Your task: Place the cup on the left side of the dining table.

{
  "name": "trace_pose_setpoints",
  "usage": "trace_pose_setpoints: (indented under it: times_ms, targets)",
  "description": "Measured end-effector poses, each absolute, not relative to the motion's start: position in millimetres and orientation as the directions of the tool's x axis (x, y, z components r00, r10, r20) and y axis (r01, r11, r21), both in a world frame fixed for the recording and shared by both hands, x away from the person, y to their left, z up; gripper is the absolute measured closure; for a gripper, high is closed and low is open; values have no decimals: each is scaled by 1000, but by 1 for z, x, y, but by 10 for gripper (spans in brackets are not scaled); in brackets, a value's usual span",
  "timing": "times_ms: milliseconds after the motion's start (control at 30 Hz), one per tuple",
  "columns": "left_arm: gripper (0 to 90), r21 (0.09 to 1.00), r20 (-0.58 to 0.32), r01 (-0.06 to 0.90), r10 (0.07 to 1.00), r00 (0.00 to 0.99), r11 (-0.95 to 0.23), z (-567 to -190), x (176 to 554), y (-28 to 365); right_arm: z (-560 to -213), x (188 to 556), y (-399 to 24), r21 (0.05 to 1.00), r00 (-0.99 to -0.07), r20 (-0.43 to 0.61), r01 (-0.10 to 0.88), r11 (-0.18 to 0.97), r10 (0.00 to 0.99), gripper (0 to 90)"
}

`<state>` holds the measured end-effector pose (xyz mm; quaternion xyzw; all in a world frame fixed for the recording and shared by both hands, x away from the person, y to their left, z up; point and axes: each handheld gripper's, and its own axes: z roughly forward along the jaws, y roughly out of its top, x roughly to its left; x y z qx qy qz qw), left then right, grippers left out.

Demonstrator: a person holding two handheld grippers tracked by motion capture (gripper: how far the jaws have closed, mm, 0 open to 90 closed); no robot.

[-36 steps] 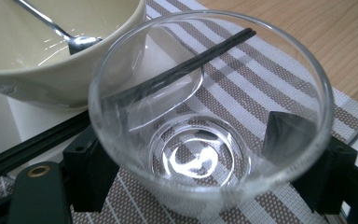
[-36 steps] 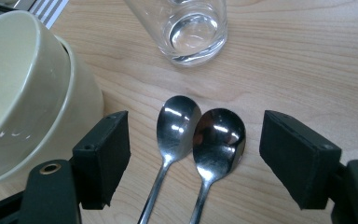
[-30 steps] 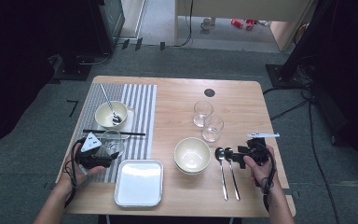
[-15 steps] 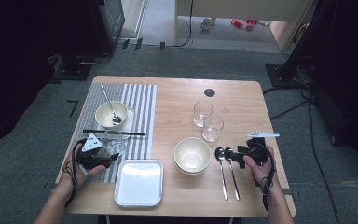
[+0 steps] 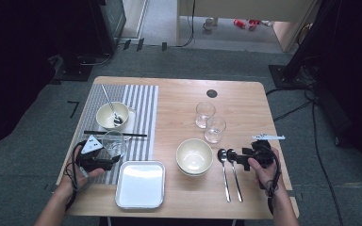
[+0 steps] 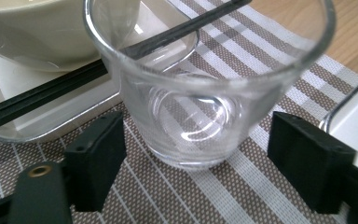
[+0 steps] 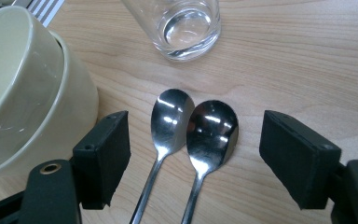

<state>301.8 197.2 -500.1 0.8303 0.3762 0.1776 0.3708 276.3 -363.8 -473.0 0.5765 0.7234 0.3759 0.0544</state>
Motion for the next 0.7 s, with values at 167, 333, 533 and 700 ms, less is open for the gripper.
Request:
trace_pose_setpoints:
  times_ms: [167,333,533,700]
  targets:
    - [177,752,32,487,763,646,-445,-498,293,202,-474,274,-365,616,-336,343,786,60,877,236]
    - [175,756,31,499,785,618,-423,-494,286,210,-471,268,-365,646,-349,295,759,83,890,226]
    - [175,757,5,526,808,589,-388,-494,275,223,-469,256,-369,686,-372,237,718,116,897,221]
    - [176,759,-4,539,826,564,-365,-495,268,233,-467,246,-375,707,-382,217,697,125,898,220]
